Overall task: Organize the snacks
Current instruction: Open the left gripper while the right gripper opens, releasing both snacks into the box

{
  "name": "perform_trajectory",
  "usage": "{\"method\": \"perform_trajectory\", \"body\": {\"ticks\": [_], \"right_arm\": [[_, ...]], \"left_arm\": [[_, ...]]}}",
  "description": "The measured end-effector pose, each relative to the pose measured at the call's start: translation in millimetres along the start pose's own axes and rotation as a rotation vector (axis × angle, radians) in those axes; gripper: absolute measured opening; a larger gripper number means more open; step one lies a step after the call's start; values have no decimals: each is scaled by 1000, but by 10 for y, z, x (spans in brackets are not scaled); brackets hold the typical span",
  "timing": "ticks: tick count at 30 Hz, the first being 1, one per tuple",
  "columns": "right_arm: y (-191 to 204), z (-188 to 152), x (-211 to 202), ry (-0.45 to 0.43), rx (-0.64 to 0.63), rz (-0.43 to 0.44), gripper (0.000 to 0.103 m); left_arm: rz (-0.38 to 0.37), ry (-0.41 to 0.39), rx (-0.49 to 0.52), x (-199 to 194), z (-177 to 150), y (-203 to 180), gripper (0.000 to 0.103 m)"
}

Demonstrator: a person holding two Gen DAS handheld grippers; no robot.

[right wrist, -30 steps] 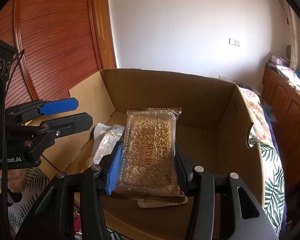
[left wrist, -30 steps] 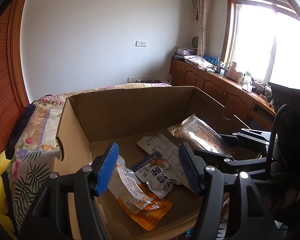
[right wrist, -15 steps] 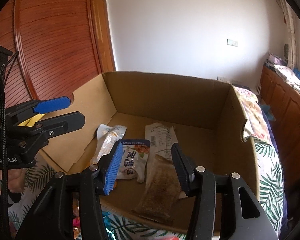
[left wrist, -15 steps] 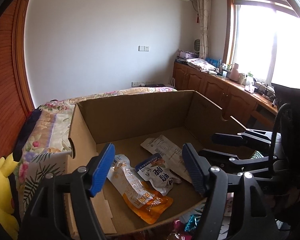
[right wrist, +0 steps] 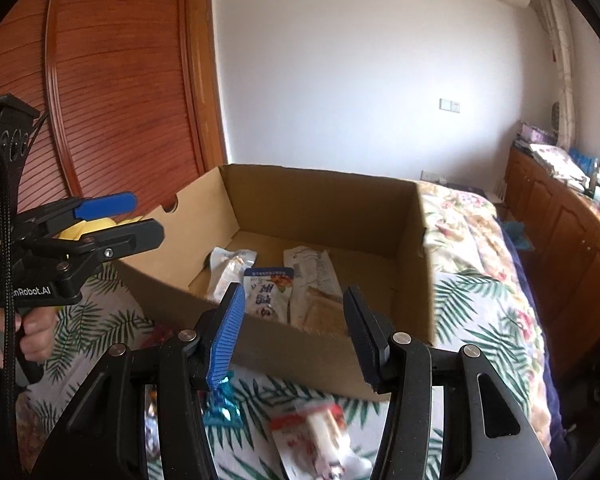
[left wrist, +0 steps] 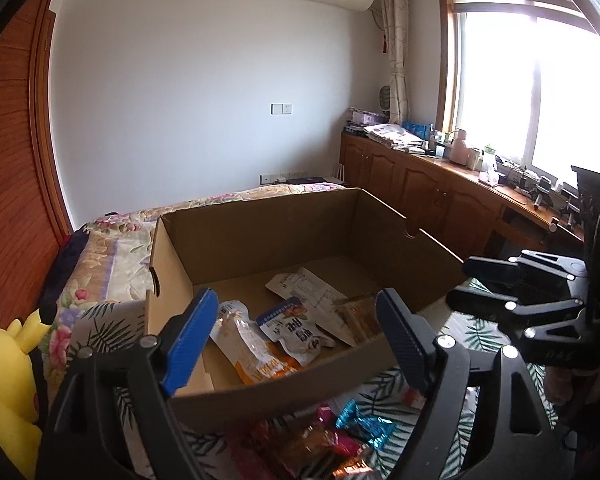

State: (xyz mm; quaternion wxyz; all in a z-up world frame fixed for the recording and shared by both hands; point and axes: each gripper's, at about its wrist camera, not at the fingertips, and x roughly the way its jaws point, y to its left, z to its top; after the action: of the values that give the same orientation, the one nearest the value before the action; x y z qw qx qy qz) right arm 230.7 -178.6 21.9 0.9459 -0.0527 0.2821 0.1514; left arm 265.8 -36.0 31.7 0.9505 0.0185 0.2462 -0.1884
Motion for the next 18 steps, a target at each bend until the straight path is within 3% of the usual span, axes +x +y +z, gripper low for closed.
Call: {"method": "perform_trajectory", "body": {"ticks": [7, 18], "right_arm": [[-65, -216, -240, 8, 6, -28, 53], [-118, -634, -78, 94, 29, -20, 52]], "left_arm": [[-3, 23, 14, -134, -210, -108, 84], [-10, 83, -3, -204, -618, -146, 85]]}}
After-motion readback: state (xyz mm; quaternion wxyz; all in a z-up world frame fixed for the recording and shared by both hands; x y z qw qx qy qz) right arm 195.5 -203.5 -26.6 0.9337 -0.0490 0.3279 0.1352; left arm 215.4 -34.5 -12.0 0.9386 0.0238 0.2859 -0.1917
